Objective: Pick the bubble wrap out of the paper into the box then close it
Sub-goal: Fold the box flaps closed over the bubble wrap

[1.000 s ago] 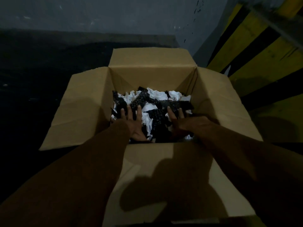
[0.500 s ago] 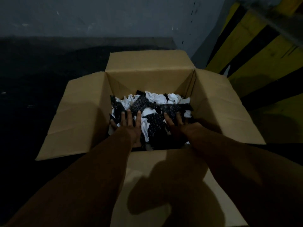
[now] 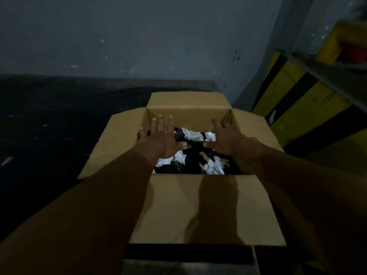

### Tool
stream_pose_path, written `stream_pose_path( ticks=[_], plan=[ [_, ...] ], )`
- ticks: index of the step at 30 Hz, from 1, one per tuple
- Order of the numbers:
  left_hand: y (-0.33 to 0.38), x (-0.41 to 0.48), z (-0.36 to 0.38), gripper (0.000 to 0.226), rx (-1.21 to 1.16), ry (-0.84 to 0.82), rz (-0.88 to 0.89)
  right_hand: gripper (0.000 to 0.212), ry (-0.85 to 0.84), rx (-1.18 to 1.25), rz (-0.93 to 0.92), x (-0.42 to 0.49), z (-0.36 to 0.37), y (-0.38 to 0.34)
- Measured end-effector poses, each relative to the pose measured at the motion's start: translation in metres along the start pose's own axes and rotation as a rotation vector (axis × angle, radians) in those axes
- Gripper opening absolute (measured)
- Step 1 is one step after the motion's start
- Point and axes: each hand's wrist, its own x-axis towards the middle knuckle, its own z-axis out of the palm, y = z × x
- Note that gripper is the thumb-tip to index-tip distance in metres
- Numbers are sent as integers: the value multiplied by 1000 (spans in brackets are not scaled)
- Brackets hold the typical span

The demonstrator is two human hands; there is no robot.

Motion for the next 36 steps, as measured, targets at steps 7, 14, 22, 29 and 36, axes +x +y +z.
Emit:
stream_pose_path(
  ticks=[7,14,22,29,36],
  plan=[
    [24,-58,0,79,2,163,166,67,179,29,77,-70,-5,-6],
    [29,-112,34,76,-77,165,297,71,171,73,188,-139,20,-17],
    [39,-138,77,71,1,118,295,61,152,185,294,-180,38,-8],
    [67,-138,79,60,-28,149,261,50,217,456,432,-171,46,15],
    [89,-136,86,61,-44,126,111,57,384,940,663,-151,40,39]
  ],
)
